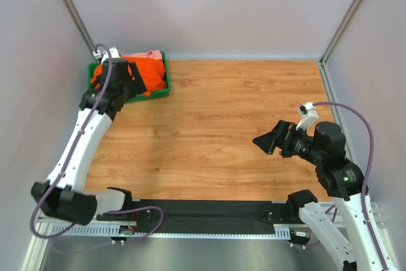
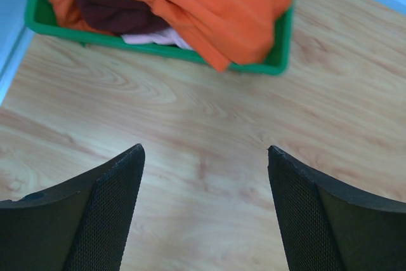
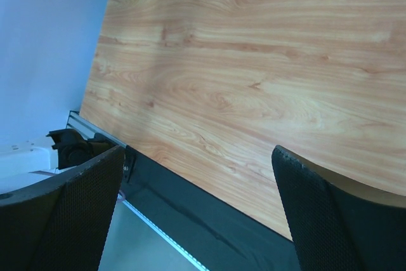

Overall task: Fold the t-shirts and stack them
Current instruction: Grab the tshirt from the pile

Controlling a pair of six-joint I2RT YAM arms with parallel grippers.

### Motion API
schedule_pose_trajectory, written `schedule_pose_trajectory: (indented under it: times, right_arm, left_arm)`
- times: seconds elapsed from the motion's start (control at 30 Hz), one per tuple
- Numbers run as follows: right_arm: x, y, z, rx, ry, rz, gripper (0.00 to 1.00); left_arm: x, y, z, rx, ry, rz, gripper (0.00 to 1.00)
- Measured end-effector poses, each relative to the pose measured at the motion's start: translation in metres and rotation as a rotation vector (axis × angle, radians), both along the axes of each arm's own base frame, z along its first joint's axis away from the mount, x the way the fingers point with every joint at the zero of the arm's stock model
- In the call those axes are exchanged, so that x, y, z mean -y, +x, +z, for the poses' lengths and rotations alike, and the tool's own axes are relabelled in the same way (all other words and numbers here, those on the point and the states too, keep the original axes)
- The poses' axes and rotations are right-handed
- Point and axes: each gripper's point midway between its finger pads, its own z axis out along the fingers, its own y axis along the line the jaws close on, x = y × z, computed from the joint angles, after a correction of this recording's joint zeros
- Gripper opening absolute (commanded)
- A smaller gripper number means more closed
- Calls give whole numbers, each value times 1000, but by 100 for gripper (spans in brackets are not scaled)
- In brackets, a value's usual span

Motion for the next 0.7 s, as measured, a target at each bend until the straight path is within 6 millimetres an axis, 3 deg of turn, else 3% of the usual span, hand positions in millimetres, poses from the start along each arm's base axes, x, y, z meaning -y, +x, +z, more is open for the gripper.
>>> schedule_pose_trajectory:
  times: [0.2,0.3,0.43,0.53,0.67,0.7]
  right_arm:
    - [-3,-5,14,70,30,24,100]
    - [-4,-4,14,82,32,37,100]
    - [-4,-3,16,111,22,44,100]
    - [-4,-1,17,124,16,44,100]
    - [-4,2,13,127,9,47,100]
    - [-4,3,11,123,6,48,100]
  left_arm:
    - [-59,78,-70,-122,-64,178,77]
    - [-72,109,-105,-189,-68,213,76]
    - [-69,150,-121,-197,-72,203,74]
    - [-65,171,-122,-181,-76,193,70]
    - [-66,189,-124,-167,-77,193,60]
    - [-66,192,-126,-169,-76,192,54]
